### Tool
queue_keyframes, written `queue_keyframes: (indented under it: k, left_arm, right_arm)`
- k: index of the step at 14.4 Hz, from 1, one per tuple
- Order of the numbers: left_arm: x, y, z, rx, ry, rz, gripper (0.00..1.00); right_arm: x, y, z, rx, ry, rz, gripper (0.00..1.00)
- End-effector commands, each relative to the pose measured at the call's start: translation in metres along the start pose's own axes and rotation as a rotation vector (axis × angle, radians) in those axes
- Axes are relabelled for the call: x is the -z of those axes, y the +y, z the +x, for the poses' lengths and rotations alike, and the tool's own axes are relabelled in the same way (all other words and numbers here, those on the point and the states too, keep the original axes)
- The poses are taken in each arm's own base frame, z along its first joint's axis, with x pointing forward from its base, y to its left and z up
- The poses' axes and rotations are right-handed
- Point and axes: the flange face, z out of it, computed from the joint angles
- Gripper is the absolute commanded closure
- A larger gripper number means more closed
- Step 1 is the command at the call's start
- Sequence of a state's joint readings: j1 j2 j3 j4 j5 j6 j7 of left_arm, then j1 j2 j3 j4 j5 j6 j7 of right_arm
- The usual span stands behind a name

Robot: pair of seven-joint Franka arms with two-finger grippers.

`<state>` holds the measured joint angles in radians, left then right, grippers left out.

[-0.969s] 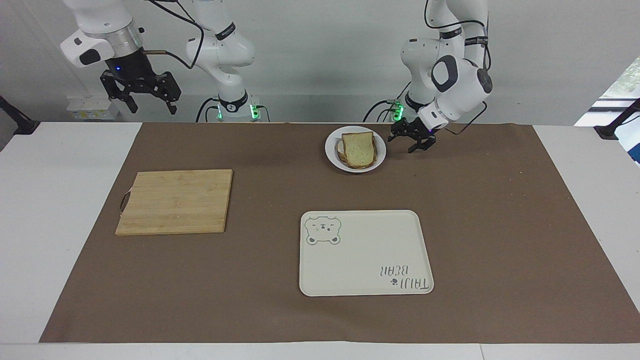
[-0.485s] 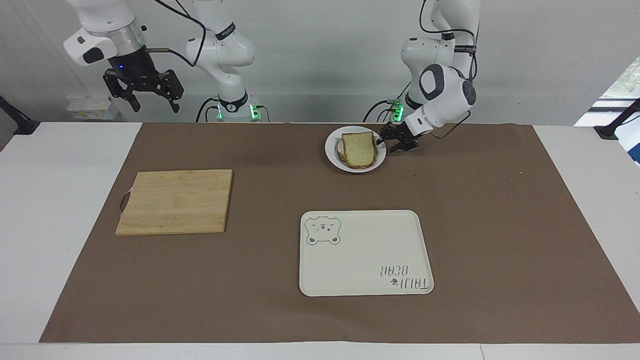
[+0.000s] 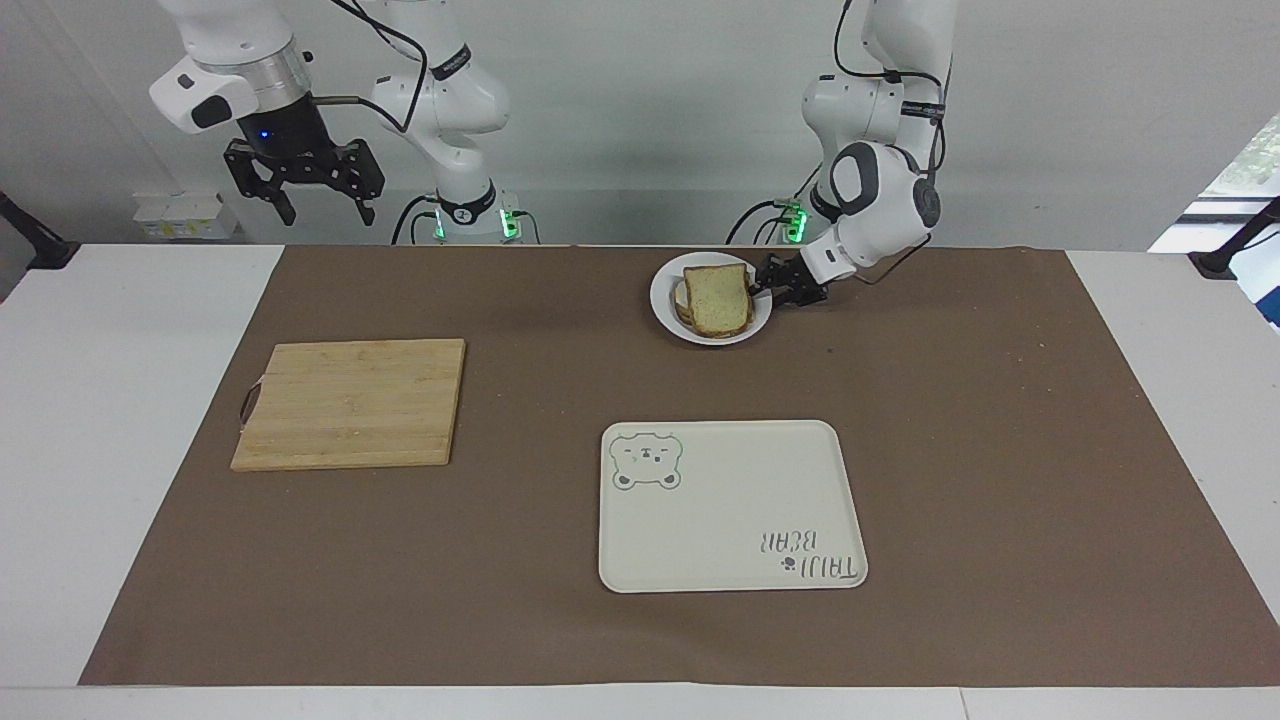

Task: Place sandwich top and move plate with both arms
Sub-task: 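Reach the left gripper to the rim of the white plate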

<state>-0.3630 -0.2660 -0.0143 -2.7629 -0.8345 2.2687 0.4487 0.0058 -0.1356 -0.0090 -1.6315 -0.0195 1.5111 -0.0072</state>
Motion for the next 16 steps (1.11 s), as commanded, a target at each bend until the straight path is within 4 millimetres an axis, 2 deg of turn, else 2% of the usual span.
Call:
queue_keyframes:
  k: [1,4,7,11,13,16]
  left_arm:
    - [-0.006,0.004,-0.010,0.006,-0.019,-0.047,1.00]
    - [-0.008,0.005,-0.012,0.003,-0.044,-0.065,1.00]
    - [-0.002,0.001,-0.007,0.004,-0.036,-0.077,1.00]
    - [0.034,-0.027,0.020,0.016,-0.043,-0.191,1.00]
    - [0.057,-0.049,0.028,-0.002,-0.025,-0.257,1.00]
    - [0.100,-0.066,0.056,-0.004,0.012,-0.393,1.00]
  right_arm:
    - [-0.004,0.006,0.005,0.003,0.020,0.003,0.00]
    - [-0.002,0.009,0.012,-0.002,0.024,0.004,0.00]
    - [-0.001,0.010,0.009,-0.008,0.023,0.006,0.00]
    - [-0.003,0.010,0.004,-0.007,0.003,0.008,0.00]
    - [-0.004,0.011,0.004,-0.010,-0.002,0.008,0.00]
    - [-0.003,0.012,0.003,-0.013,0.000,0.008,0.00]
